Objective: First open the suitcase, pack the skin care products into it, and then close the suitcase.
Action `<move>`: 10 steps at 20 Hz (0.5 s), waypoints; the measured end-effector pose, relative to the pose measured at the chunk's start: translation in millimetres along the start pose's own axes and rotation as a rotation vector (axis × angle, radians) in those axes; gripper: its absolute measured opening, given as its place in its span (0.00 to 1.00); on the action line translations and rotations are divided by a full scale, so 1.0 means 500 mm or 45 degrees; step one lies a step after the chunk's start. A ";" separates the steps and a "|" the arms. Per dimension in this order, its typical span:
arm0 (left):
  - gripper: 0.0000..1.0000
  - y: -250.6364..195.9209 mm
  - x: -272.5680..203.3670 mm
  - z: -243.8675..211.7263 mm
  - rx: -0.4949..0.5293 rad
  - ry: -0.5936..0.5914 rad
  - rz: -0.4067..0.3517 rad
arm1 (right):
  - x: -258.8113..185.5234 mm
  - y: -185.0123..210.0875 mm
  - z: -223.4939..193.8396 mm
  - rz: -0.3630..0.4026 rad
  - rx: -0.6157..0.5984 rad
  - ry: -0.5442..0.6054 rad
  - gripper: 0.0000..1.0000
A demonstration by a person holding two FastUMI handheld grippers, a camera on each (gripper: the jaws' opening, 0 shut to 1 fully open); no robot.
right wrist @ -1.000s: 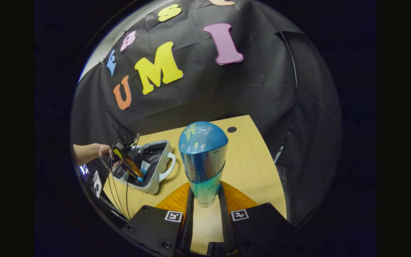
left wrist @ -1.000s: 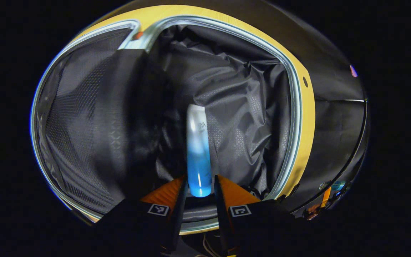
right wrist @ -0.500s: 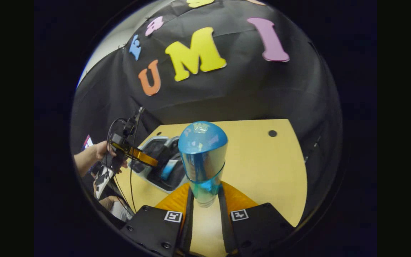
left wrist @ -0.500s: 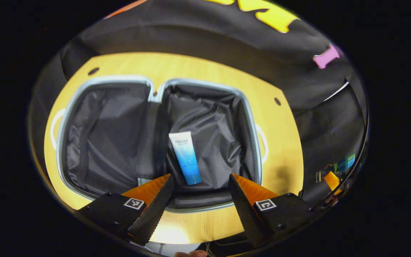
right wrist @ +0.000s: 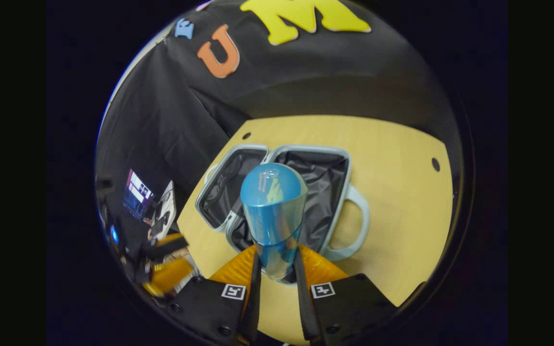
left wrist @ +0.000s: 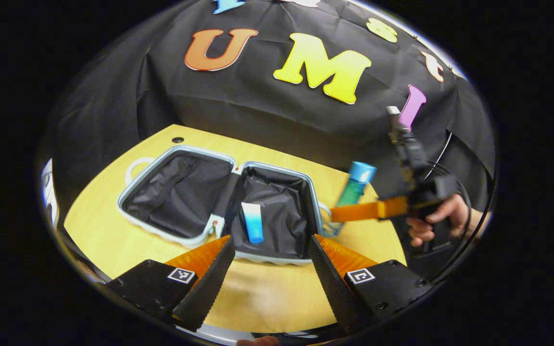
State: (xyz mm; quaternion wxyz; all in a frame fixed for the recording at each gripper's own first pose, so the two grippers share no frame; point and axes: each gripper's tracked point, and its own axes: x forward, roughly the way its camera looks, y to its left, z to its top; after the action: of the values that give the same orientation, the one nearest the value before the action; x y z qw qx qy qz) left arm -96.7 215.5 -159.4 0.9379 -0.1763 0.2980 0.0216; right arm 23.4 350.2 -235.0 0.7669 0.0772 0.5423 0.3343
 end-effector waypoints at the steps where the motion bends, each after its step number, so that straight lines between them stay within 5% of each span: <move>1: 0.99 -0.007 -0.015 -0.020 -0.036 0.005 -0.007 | 0.043 -0.006 -0.006 -0.013 0.037 0.071 0.30; 4: 0.99 0.007 -0.053 -0.056 -0.082 0.004 0.016 | 0.143 -0.014 -0.029 -0.086 0.191 0.256 0.30; 10: 0.99 0.108 -0.116 -0.040 -0.181 -0.065 0.136 | 0.238 -0.039 -0.039 -0.211 0.429 0.395 0.33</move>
State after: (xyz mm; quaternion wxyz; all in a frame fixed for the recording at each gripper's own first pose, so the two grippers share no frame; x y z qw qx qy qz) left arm -163.1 263.0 -159.0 0.9278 -0.2255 0.2808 0.0972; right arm 37.1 401.3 -344.8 0.6754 0.1069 0.7063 0.1831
